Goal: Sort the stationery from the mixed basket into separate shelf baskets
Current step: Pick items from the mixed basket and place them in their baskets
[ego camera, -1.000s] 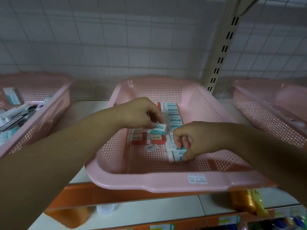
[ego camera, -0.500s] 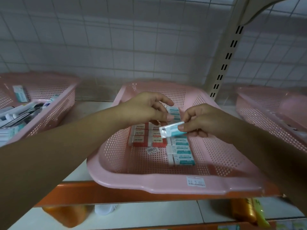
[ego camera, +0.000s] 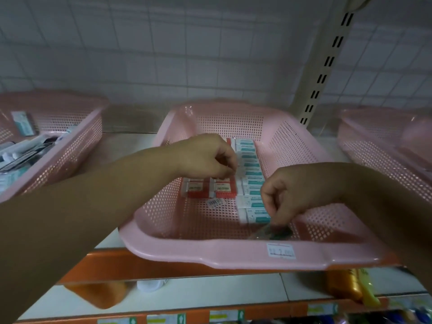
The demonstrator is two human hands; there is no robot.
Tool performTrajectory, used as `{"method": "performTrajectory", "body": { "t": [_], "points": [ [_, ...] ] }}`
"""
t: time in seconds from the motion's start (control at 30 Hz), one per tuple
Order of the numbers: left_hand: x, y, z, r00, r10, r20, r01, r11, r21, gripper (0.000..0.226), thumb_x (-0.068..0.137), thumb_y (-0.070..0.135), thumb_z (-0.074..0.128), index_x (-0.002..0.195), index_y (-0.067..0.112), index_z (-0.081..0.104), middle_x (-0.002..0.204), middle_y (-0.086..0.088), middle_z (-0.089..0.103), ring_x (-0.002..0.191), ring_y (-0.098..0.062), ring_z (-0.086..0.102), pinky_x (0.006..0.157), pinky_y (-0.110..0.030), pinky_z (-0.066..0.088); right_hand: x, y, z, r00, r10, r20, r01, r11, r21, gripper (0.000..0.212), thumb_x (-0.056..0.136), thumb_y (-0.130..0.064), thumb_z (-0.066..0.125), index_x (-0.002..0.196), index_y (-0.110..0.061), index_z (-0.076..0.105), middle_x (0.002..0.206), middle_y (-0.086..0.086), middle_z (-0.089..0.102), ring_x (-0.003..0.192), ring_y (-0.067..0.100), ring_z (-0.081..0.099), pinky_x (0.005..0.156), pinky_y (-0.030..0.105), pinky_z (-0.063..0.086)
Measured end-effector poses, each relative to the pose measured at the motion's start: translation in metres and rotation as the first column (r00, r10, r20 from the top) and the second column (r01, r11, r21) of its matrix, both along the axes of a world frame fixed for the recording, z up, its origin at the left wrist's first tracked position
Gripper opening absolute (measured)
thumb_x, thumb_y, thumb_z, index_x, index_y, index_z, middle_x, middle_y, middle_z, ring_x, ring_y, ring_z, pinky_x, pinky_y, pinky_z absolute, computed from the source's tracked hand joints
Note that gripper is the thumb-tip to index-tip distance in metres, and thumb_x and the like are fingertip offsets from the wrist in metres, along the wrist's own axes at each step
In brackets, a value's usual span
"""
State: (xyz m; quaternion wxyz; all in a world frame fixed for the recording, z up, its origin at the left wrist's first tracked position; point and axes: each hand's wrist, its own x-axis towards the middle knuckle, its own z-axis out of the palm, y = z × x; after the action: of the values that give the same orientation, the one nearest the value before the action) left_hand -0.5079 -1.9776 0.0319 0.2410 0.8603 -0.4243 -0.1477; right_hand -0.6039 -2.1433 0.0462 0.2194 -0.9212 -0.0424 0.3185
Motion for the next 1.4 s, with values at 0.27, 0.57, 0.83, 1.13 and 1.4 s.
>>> {"method": "performTrajectory", "body": {
  "t": [0.27, 0.57, 0.83, 1.13, 1.4],
  "points": [
    [0.003, -0.002, -0.001, 1.0, -0.01, -0.006, 0.011, 0.996, 0.093, 0.012, 0.082, 0.015, 0.069, 0.087, 0.025, 0.07, 0.083, 0.015, 0.064, 0.074, 0.003, 0.058, 0.074, -0.015, 0.047, -0.007, 0.014, -0.001, 0.981, 0.194, 0.02, -0.184, 0.954, -0.236, 0.027, 0.079, -0.007, 0.061, 0.072, -0.03, 0.048, 0.083, -0.011, 0.048, 0.075, 0.005, 0.044, 0.078, 0.029, 0.045],
    [0.001, -0.003, 0.002, 0.995, -0.028, 0.094, 0.008, 0.978, 0.209, 0.016, 0.086, 0.017, 0.063, 0.1, 0.016, 0.07, 0.094, 0.004, 0.066, 0.083, -0.008, 0.058, 0.082, -0.026, 0.05, -0.006, 0.02, -0.007, 0.93, 0.322, 0.179, -0.242, 0.9, -0.362, 0.023, 0.08, -0.013, 0.06, 0.067, -0.025, 0.046, 0.072, -0.011, 0.044, 0.067, 0.004, 0.042, 0.064, 0.018, 0.037],
    [0.0, -0.004, 0.003, 0.987, -0.069, 0.142, 0.025, 0.957, 0.288, 0.02, 0.087, 0.02, 0.061, 0.105, 0.017, 0.068, 0.1, 0.003, 0.067, 0.092, -0.011, 0.059, 0.086, -0.029, 0.049, -0.007, 0.023, -0.005, 0.907, 0.36, 0.218, -0.27, 0.895, -0.355, 0.01, 0.081, -0.016, 0.062, 0.078, -0.021, 0.054, 0.073, -0.013, 0.045, 0.068, 0.003, 0.043, 0.064, 0.016, 0.036],
    [0.001, -0.005, -0.001, 0.982, -0.12, 0.148, 0.073, 0.954, 0.292, 0.019, 0.085, 0.022, 0.064, 0.103, 0.02, 0.068, 0.089, 0.009, 0.062, 0.083, -0.008, 0.056, 0.079, -0.025, 0.048, -0.008, 0.028, -0.006, 0.87, 0.435, 0.234, -0.335, 0.868, -0.367, 0.017, 0.084, -0.009, 0.054, 0.078, -0.024, 0.051, 0.071, -0.014, 0.043, 0.068, 0.002, 0.04, 0.066, 0.015, 0.034],
    [-0.006, -0.012, -0.009, 0.92, -0.314, 0.233, 0.191, 0.881, 0.433, 0.039, 0.065, 0.051, 0.076, 0.084, 0.026, 0.053, 0.081, 0.012, 0.052, 0.077, -0.009, 0.049, 0.065, -0.023, 0.041, -0.007, 0.025, -0.011, 0.857, 0.424, 0.294, -0.285, 0.864, -0.415, 0.033, 0.084, -0.011, 0.057, 0.062, -0.026, 0.037, 0.067, -0.012, 0.041, 0.063, 0.004, 0.038, 0.055, 0.013, 0.028]
  ]
}}
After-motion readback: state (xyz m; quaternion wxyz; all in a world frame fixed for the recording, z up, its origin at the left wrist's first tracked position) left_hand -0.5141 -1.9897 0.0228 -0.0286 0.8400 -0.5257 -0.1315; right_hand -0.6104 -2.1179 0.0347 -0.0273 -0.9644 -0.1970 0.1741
